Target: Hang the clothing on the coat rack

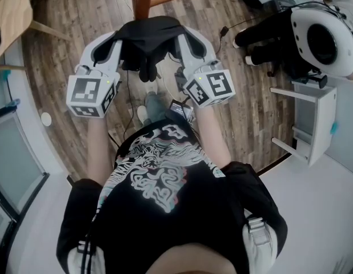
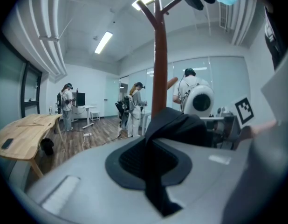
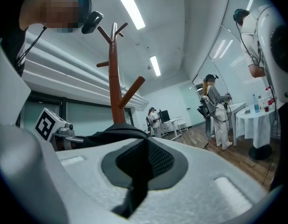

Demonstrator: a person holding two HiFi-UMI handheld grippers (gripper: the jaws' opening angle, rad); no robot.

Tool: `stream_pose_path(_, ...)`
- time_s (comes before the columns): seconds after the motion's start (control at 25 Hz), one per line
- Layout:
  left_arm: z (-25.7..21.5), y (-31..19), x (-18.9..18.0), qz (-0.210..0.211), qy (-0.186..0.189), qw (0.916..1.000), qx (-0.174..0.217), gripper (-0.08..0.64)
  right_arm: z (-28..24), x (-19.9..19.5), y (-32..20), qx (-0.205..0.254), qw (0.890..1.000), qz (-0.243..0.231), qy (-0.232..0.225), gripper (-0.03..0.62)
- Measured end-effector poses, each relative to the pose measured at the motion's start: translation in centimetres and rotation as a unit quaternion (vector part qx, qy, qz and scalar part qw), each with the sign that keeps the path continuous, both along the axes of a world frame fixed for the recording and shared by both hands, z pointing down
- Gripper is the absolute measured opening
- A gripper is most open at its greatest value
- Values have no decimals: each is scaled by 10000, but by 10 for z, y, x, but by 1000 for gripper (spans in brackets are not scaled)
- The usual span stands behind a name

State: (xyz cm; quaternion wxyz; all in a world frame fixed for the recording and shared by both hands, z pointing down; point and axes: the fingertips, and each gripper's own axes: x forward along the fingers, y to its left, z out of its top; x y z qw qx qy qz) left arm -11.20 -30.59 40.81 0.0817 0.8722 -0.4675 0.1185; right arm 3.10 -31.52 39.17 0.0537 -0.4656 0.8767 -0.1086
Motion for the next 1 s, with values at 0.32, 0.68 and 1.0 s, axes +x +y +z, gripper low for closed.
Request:
stream_pose_path(0.32,13,4,1,-5,12,9999,-110,3,12,-1,5,-100,9999,-54,-11,8)
stream_pose_path(0.68,23,13,5,-3,96,9997,-221,3,29,-4,16,-230,9997,-129,2,8)
stream_pose_path(1.0,33,13,9,-27,302,9988,-378,3,37,-7,18,-329,9993,-168,72,8)
